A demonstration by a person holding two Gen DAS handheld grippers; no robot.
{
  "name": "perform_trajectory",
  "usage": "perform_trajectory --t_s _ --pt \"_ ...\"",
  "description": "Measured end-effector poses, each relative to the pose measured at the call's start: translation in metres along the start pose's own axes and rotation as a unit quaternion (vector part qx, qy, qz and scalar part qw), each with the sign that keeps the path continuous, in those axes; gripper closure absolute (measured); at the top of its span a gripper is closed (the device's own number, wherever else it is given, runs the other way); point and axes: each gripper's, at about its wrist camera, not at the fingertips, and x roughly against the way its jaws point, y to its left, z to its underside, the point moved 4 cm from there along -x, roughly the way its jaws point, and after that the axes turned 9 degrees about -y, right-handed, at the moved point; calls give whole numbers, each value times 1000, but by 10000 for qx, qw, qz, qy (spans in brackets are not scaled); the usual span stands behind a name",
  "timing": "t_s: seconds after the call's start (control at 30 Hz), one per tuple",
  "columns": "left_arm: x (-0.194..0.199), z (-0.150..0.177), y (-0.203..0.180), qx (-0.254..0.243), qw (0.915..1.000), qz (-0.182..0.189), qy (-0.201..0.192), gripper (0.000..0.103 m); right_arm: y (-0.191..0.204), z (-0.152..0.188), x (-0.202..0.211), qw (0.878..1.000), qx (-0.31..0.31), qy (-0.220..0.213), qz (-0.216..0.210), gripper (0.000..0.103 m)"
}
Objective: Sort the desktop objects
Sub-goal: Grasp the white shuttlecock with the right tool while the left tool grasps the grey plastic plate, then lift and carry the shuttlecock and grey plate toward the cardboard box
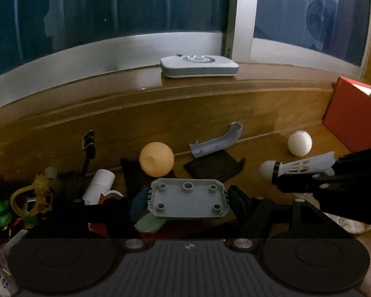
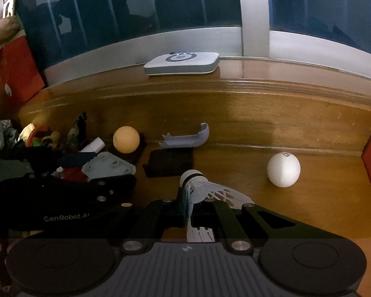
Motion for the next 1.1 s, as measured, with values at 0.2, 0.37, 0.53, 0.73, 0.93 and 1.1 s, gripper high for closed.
perform_trajectory --t_s 0.2,0.37,0.53,0.73,0.93,1.1 --pt "6 0 0 106 9999 37 -74 34 5 1 9 9999 129 42 82 99" --pt "11 -1 0 143 9998 72 -121 34 6 1 19 9998 150 16 149 99" --pt "19 -4 -8 79 9997 136 -198 34 5 2 29 9997 131 -52 187 99" --pt "33 -7 -22 -17 9994 203 -281 34 3 5 47 9995 99 -203 210 99" --pt "52 -4 -38 -18 9994 214 -268 34 -4 10 75 9989 -21 -399 250 99" --pt "66 0 -56 -93 9993 219 -273 34 -11 16 102 9979 -92 -590 252 99"
